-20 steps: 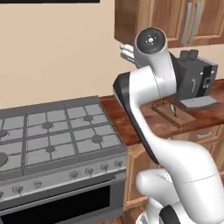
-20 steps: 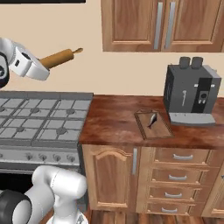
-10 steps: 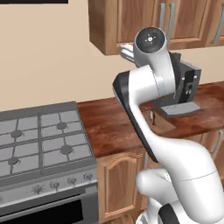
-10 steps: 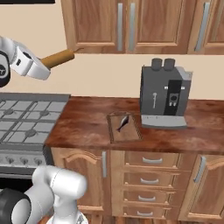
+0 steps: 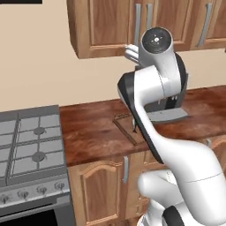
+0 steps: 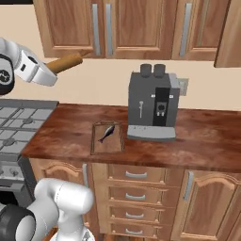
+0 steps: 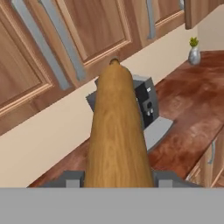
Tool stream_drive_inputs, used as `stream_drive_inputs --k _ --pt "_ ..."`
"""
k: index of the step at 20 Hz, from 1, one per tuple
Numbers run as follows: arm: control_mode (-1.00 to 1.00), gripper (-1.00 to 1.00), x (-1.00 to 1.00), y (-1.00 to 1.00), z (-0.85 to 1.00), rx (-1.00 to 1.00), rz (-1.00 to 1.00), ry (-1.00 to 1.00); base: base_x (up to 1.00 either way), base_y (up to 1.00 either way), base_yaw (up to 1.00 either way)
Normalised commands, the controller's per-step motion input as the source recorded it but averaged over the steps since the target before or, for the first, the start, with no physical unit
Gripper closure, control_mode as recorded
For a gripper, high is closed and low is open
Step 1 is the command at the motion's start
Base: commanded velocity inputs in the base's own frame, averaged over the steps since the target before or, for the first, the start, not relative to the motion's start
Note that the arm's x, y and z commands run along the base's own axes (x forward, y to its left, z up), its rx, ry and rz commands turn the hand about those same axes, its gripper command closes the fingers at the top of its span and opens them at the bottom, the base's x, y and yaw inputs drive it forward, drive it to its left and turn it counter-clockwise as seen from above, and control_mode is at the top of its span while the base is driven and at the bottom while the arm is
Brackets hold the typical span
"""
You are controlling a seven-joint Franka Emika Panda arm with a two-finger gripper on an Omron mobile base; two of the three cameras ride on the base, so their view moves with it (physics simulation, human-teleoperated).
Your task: Open the cabinet, retrieve the rolling pin, and place it next to the meat on the cutting board to prepare for tenderizing.
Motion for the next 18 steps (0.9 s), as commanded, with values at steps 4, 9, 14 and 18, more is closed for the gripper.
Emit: stream_drive_inputs --k 4,9,14,18 --pt "1.0 1.0 0.0 0.0 0.0 0.0 0.0 0.0 0.44 -0.26 0.14" --pt "1.0 1.0 0.0 0.0 0.0 0.0 0.0 0.0 0.5 -0.18 0.16" --pt "1.0 1.0 0.0 0.0 0.0 0.0 0.0 0.0 0.59 -0.07 0.15" --pt "1.0 1.0 0.0 0.0 0.0 0.0 0.0 0.0 0.26 0.0 0.06"
